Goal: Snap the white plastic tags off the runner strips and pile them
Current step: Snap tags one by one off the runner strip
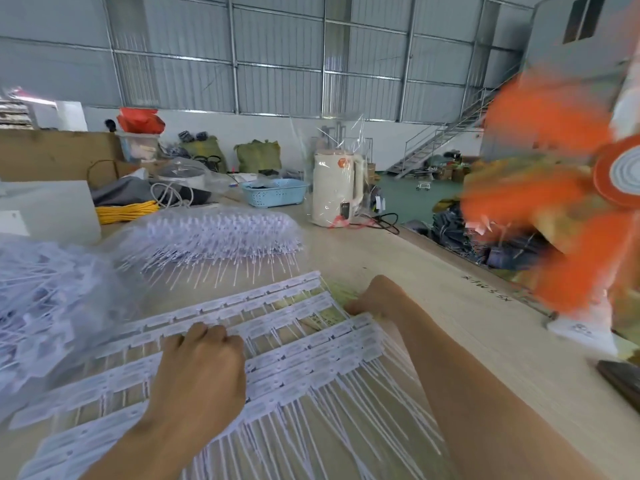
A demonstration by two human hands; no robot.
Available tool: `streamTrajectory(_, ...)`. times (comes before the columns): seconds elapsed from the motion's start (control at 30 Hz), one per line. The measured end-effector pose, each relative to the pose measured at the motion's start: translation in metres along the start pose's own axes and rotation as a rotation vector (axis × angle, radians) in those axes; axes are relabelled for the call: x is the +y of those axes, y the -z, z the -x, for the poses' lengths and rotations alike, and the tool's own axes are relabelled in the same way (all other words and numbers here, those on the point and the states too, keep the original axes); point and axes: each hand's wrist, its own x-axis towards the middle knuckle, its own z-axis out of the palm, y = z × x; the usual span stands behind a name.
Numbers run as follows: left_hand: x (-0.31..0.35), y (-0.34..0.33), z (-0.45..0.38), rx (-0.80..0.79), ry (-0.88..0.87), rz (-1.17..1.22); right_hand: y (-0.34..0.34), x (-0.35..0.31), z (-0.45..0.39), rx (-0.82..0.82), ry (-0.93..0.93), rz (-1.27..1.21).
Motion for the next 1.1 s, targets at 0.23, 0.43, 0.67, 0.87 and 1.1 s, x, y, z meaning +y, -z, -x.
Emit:
streamTrajectory(0.23,0.002,-0.023,0.004,-0.063,0.119,-0.077,0.000,0.011,0.006,0.101,0.045,-0.132)
streamTrajectory(0.43,-0.004,-0.034,0.002,-0.133,0.161,-0.010,0.038,0.046,0.016,0.526,0.045,-0.190)
streamTrajectory(0.67,-0.001,-0.041,0.000,-0.159,0.227,-0.044,0.053,0.089,0.034,0.825,0.201,0.679)
streamTrajectory(0.87,0.000,-0.039,-0.003,-0.164,0.237,-0.001,0.011,0.065,0.045,0.379,0.419,0.701)
streamTrajectory(1.1,0.000,-0.028,0.000,-0.210,0.182,0.050,0.008,0.040,0.039,0.312,0.240,0.727)
